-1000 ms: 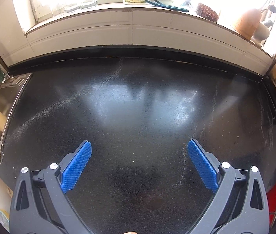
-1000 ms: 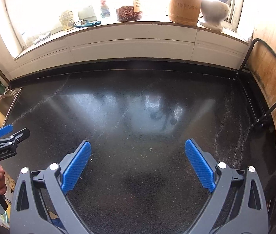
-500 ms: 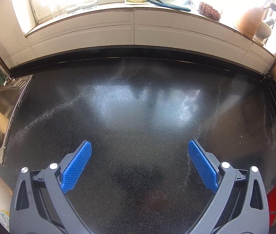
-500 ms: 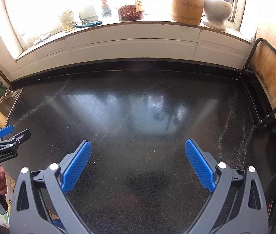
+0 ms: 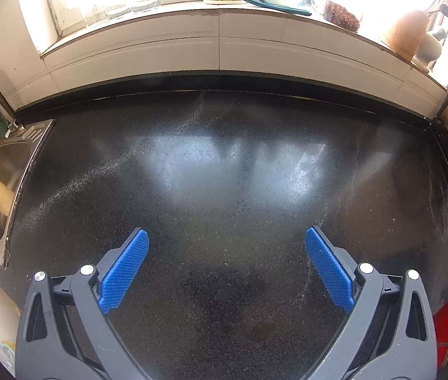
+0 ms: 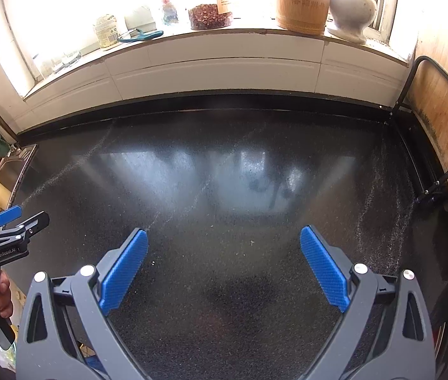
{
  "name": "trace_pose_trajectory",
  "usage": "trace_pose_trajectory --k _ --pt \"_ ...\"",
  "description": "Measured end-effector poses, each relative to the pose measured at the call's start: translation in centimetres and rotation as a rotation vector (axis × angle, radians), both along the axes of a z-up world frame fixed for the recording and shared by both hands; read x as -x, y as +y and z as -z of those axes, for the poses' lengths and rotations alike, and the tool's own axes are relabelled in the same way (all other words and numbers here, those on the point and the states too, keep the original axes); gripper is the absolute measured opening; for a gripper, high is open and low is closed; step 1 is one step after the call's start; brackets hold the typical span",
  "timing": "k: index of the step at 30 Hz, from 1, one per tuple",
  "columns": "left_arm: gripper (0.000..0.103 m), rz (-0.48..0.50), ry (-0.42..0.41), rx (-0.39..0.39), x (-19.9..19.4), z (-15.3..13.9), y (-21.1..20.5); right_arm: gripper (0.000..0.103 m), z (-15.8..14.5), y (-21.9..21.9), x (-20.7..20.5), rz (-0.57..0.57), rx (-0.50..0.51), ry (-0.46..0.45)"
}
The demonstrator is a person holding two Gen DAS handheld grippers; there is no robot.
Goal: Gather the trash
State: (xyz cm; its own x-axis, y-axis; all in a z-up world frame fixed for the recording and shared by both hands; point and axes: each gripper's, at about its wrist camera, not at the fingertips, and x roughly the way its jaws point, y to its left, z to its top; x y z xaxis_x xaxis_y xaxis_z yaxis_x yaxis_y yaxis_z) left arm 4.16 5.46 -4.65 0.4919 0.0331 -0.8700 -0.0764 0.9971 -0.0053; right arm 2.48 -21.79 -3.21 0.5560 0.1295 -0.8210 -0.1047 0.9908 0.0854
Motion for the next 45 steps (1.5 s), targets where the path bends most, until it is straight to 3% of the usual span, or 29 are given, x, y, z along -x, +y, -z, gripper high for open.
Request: trace_pose_trajectory --k 45 --pt "0.096 0.002 -0.005 -0.011 -0.97 0.17 -0.28 0.094 0.47 -0.52 -0.74 0.006 -0.015 0.009"
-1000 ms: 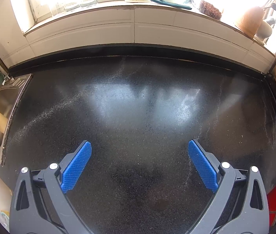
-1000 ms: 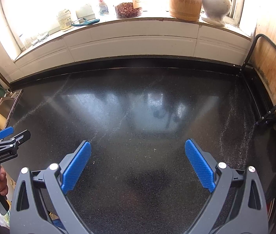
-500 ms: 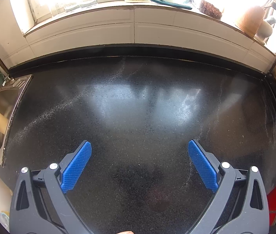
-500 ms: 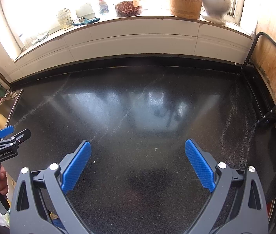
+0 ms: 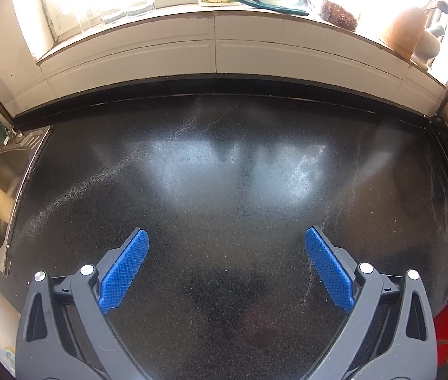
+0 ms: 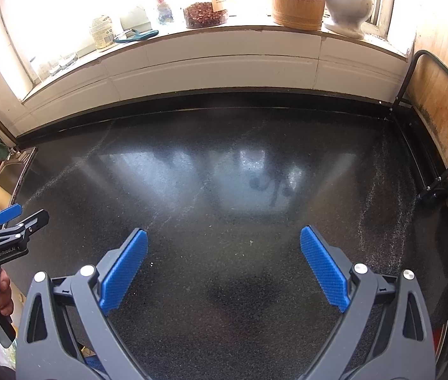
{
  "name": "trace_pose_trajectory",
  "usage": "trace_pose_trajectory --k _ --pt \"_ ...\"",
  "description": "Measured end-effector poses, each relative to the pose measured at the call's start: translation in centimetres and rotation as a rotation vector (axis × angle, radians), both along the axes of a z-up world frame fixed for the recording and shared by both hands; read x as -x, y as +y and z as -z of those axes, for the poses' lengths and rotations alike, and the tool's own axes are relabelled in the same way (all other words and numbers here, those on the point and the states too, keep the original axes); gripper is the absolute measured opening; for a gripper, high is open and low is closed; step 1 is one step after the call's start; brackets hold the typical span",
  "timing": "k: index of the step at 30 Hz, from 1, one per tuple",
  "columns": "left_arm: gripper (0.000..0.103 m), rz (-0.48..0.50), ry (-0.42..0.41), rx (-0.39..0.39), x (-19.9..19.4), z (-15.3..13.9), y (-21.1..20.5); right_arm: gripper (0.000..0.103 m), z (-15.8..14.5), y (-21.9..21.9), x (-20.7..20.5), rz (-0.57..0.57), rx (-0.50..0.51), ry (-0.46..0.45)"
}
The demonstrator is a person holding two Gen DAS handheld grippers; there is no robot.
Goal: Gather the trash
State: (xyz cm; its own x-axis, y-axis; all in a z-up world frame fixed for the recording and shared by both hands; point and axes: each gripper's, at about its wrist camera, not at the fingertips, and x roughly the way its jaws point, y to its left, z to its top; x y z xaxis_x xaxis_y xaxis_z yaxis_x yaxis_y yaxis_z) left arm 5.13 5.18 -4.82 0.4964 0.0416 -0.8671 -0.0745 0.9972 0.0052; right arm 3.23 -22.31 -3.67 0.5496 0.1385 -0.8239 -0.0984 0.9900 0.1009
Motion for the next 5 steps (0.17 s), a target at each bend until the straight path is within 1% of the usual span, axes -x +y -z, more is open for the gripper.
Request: trace_pose_trajectory --k 5 --pt "0.096 0.001 -0.008 0.005 -0.47 0.99 0.36 0.094 0.96 -0.46 -0.62 -0.003 0.004 -0.004"
